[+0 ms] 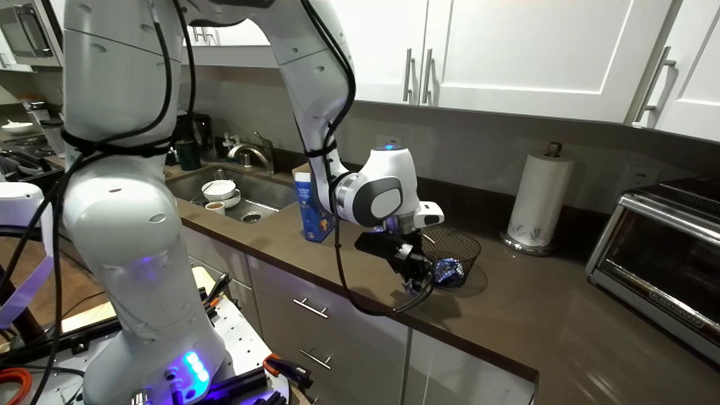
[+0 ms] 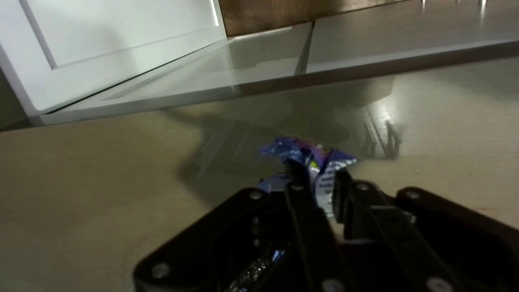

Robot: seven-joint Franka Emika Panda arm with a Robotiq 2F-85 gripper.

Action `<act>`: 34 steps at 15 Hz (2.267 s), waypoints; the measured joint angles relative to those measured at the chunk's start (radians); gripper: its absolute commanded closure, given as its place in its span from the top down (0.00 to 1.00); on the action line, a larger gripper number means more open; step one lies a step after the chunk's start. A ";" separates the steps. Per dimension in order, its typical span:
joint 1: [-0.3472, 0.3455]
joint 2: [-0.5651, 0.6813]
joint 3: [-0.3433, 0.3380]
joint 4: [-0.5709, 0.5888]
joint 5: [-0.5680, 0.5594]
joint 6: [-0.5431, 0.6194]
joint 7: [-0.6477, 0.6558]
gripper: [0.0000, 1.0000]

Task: Pick up the small blue object and put it in the basket

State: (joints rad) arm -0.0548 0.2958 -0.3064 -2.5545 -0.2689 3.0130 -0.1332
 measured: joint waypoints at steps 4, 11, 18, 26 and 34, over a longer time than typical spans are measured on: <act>0.055 -0.141 -0.037 -0.036 -0.063 -0.154 0.021 0.08; 0.008 -0.332 0.053 -0.036 -0.084 -0.292 0.021 0.07; -0.045 -0.303 0.085 -0.026 -0.084 -0.041 0.020 0.07; -0.027 -0.134 0.072 0.033 -0.084 0.160 0.020 0.68; 0.061 -0.165 0.023 0.024 -0.084 0.090 0.023 1.00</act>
State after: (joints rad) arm 0.0065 0.1309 -0.2834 -2.5306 -0.3527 3.1026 -0.1106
